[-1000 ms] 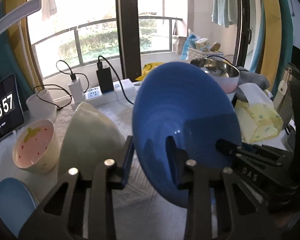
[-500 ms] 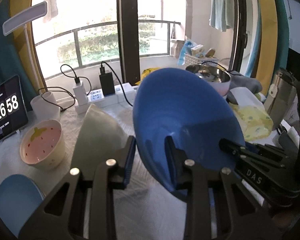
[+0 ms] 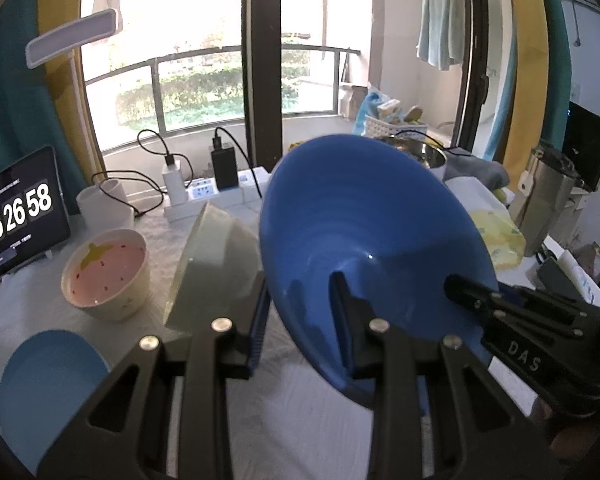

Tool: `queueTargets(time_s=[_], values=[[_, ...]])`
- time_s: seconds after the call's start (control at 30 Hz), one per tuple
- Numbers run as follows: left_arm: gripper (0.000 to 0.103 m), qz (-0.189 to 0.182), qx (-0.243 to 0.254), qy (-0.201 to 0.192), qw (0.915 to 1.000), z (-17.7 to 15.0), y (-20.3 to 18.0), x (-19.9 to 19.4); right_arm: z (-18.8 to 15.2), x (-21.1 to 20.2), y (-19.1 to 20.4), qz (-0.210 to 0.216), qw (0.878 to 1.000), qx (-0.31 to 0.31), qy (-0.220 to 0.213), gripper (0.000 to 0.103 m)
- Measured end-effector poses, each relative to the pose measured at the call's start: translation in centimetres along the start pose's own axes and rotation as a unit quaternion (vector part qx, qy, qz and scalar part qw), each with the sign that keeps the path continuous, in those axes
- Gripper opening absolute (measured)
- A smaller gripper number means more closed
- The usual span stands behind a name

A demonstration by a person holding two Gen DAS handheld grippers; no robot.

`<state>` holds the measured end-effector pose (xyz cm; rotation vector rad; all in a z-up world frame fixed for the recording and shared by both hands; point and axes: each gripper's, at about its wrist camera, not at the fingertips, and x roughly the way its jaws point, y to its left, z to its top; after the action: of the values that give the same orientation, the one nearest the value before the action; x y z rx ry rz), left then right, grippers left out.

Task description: Organize plates and bowls

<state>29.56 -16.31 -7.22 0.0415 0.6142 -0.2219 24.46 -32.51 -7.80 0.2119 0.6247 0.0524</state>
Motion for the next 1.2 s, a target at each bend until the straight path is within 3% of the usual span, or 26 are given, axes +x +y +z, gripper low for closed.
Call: queueTargets(time_s=[0.8, 1.2], values=[[0.031, 0.006, -0.021, 0.001, 0.9998, -2.6, 2.7, -4.9, -2.0, -3.8, 4.1, 0.01, 1.0, -0.027, -0.006, 0.019], [0.031, 0.013, -0.032, 0.014, 0.9993, -4.4, 4.4, -6.2, -3.7, -4.3, 6.0, 0.018, 0.999, -0.04, 0.012, 0.019]])
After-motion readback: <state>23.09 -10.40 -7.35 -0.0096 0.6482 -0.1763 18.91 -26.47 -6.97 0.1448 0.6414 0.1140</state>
